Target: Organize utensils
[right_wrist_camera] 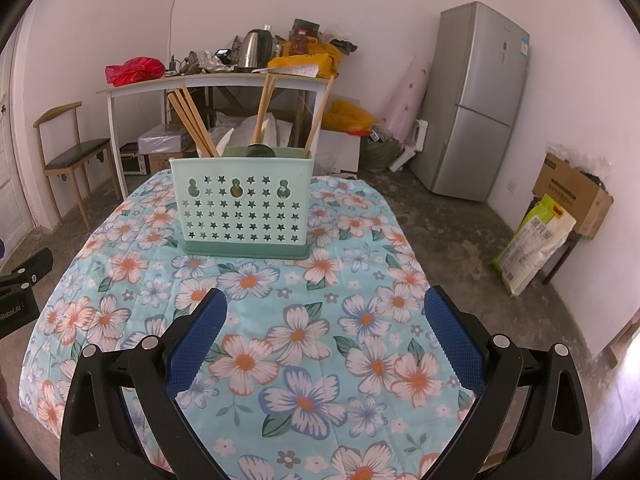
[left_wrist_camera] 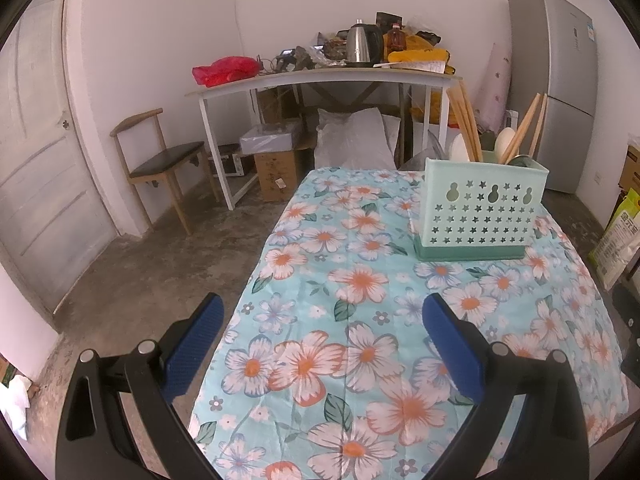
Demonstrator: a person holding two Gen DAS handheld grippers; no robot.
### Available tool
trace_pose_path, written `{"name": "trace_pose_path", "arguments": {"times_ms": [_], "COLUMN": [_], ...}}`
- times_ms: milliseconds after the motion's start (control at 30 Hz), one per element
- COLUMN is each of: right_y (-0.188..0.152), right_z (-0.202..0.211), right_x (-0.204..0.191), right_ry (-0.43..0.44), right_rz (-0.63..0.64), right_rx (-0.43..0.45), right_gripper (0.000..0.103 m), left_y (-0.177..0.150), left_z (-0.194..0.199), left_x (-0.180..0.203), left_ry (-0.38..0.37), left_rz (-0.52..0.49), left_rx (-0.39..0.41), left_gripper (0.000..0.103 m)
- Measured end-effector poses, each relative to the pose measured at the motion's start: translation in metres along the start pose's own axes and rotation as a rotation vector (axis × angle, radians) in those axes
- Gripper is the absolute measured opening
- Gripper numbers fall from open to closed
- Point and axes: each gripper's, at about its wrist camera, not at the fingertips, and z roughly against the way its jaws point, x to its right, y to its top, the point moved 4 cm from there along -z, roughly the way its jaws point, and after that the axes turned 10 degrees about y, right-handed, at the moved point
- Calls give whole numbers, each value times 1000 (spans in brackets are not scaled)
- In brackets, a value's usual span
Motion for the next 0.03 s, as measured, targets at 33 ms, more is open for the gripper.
{"name": "trace_pose_path", "arguments": {"times_ms": [33], "right_y": [0], "right_z": [0], "right_x": [-1], "right_ry": [1], "right_rz": [-1], "right_rx": [0], "right_gripper": [95], "left_y": [0], "left_z": [-1], "left_x": [0], "left_ry": [-1], "left_rz": [1], "left_rx": [-1], "left_gripper": [97]}}
